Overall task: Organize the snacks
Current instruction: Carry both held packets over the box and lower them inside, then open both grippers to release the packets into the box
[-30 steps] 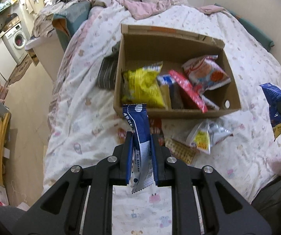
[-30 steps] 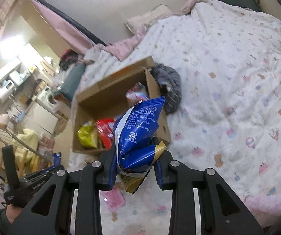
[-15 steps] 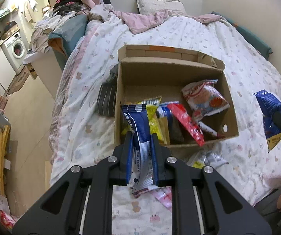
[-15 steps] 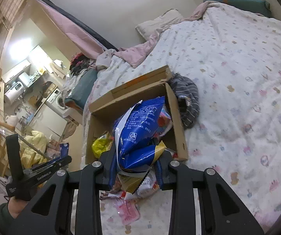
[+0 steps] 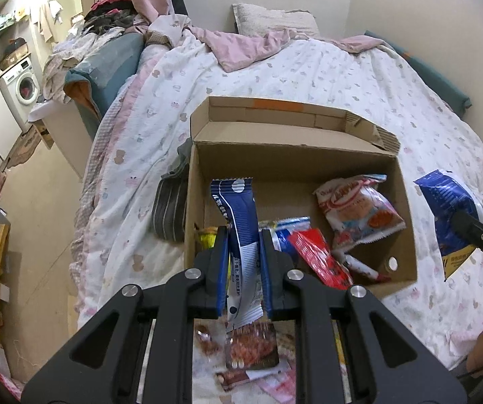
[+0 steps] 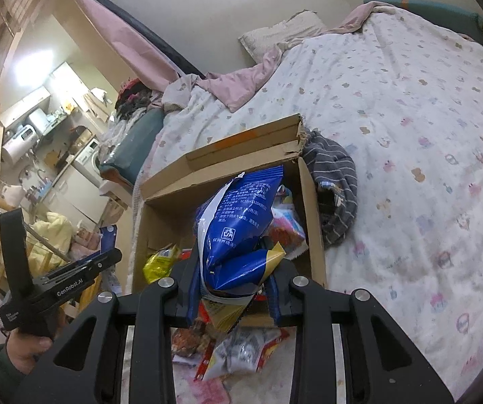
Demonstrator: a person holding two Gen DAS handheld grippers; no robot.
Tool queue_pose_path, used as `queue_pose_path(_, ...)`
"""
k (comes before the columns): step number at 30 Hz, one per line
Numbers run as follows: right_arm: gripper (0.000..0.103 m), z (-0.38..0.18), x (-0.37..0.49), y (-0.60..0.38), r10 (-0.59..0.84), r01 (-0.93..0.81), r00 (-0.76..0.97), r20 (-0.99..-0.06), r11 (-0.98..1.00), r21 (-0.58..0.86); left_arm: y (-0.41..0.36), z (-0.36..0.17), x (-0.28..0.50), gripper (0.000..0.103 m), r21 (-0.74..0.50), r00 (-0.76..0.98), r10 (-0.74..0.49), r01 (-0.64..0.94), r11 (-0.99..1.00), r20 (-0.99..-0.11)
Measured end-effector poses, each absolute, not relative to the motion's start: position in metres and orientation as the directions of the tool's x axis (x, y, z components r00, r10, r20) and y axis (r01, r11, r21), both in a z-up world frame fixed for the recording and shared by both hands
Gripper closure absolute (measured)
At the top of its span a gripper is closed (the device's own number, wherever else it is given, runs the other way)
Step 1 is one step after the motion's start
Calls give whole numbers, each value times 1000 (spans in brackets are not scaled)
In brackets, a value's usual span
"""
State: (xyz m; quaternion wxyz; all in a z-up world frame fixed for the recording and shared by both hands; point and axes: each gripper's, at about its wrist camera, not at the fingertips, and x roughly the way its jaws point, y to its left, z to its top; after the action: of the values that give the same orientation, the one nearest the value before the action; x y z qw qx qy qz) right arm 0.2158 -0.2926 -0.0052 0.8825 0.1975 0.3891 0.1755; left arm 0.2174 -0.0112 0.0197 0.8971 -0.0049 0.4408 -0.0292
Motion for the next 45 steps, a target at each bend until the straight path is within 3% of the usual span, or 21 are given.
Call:
queue_pose_path(16,68,-72,272,-242,481,-174,423,-768,875,453,-31,-43,260,89,24,537,-44,119,993,-842)
queue_pose_path(29,66,-70,269,-253,490,-154,440,-752,867,475,-33,-38,265,89,-15,560,-83,126,992,-824)
queue_pose_path(35,49,-65,269,-259,504,-146,464,-728,855,498,-27,-28,264,88,-41,589,-101,116,992,-802)
queue_pose_path(36,43,-65,270,-260,504,-141,468,-726,854,501,-26,-27,264,87,-47,587,-106,115,992,-802)
queue_pose_path(38,31,-63,270,-262,501,-134,478,-721,854,503,-24,-26,263,71,-67,578,-123,117,991,-806)
queue_pose_path(40,12,-61,268,-264,501,-135,491,-712,852,506,-22,-25,262,30,-93,584,-144,117,989,-799)
queue_pose_path(42,10,-57,267,-264,502,-144,505,-702,851,504,-20,-21,260,13,-113,601,-156,109,988,-784)
queue_pose_path(45,10,-54,267,-262,492,-152,512,-704,859,489,-21,-16,257,13,-110,617,-157,113,987,-771)
